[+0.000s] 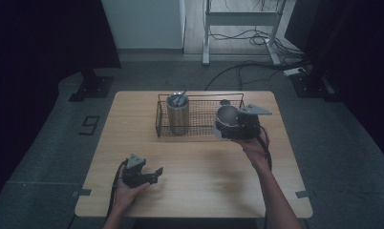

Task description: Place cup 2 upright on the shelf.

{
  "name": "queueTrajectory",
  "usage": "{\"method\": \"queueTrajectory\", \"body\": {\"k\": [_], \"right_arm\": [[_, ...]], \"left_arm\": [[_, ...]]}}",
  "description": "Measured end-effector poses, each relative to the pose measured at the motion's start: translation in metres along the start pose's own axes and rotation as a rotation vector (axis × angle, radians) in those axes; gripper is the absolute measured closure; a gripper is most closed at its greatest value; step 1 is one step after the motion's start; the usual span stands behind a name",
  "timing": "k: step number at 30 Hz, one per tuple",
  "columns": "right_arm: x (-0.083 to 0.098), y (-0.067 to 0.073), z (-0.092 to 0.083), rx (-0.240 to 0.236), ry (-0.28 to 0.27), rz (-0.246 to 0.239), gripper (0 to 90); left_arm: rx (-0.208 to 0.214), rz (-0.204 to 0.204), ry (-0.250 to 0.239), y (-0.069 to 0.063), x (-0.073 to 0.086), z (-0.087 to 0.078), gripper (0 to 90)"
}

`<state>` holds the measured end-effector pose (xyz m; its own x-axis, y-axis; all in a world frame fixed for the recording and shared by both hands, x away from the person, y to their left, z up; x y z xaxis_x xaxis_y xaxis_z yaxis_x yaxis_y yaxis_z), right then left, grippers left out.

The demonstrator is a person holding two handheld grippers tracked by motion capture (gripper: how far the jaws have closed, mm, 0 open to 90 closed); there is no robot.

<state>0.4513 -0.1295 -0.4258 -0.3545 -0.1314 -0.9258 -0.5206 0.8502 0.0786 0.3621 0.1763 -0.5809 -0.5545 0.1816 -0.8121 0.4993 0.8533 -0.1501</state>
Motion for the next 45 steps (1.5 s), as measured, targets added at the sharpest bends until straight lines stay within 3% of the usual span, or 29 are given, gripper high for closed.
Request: {"method": "queueTrajectory", "body": {"k": [20,45], "right_arm": [[-0.012,-0.015,0.013,0.016,0.009,0.028,6.6],[-0.027,-0.026,0.039,0.034,0.045,0.014,6.6]], "left_arm": [[-0.009,0.0,0.011,0.001,0.001,0.001,14.7],[-0.013,-0.009,0.021,0.002,0.003,0.001,14.8]]}}
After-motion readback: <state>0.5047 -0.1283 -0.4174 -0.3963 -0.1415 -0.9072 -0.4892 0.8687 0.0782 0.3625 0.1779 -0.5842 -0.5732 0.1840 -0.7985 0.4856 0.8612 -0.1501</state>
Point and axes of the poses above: each handheld gripper's, and its own axes: z roughly forward along the jaws, x roughly out of its underside, y roughly to its left, the point moved 8 cm from there along z, roughly forward along the jaws, and after that the axes turned 3 degrees about -y, right-handed, at the moved point
